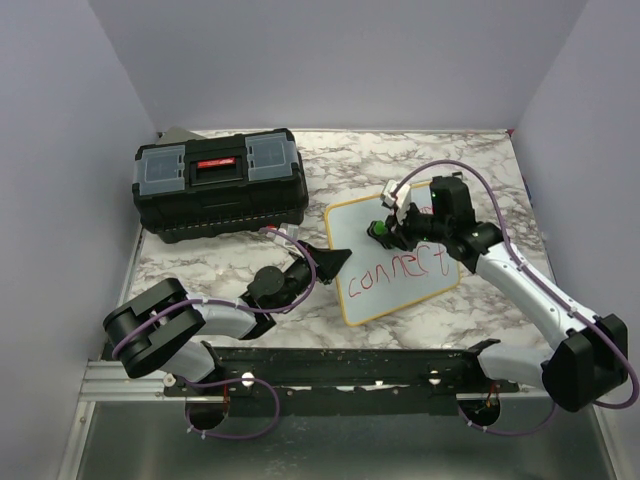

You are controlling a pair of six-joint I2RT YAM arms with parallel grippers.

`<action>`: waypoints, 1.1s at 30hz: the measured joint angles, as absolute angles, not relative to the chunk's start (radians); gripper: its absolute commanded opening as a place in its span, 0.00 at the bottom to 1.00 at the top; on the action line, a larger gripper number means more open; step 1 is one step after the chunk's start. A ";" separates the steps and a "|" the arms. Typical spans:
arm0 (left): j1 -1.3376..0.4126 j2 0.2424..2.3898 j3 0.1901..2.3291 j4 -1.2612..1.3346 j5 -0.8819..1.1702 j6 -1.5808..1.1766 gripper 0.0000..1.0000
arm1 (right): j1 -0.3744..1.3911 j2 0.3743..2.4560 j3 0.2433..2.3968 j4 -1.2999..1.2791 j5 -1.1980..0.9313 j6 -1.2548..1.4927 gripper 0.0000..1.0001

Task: Erase the whiteboard
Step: Erase the whiteboard at the center of the board.

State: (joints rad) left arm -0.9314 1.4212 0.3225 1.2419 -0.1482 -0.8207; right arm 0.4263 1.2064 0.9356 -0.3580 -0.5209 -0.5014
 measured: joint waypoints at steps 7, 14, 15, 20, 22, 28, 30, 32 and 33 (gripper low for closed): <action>-0.931 1.421 0.319 1.235 -0.161 -0.841 0.00 | 0.426 1.235 0.952 -0.263 -0.356 -0.422 0.01; -0.930 1.421 0.312 1.234 -0.167 -0.850 0.00 | 0.433 1.240 0.950 -0.237 -0.271 -0.395 0.01; -0.930 1.421 0.311 1.235 -0.167 -0.851 0.00 | 0.433 1.238 0.946 -0.233 -0.266 -0.395 0.01; -0.931 1.421 0.310 1.238 -0.167 -0.851 0.00 | 0.433 1.228 0.933 -0.237 -0.282 -0.429 0.01; -0.931 1.421 0.308 1.240 -0.167 -0.851 0.00 | 0.431 1.225 0.926 -0.264 -0.326 -0.464 0.01; -0.930 1.423 0.304 1.243 -0.168 -0.858 0.00 | 0.424 1.223 0.915 -0.330 -0.441 -0.535 0.01; -0.929 1.424 0.304 1.244 -0.168 -0.858 0.00 | 0.424 1.223 0.915 -0.350 -0.479 -0.542 0.01; -0.929 1.425 0.304 1.245 -0.168 -0.858 0.00 | 0.424 1.223 0.915 -0.352 -0.489 -0.537 0.01; -0.929 1.425 0.304 1.245 -0.168 -0.858 0.00 | 0.424 1.223 0.915 -0.350 -0.488 -0.531 0.01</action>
State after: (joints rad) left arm -0.9295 1.4250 0.3042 1.2453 -0.1684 -0.8581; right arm 0.4244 1.2232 0.9154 -0.3500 -0.4885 -0.5308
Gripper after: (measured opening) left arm 0.042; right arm 0.229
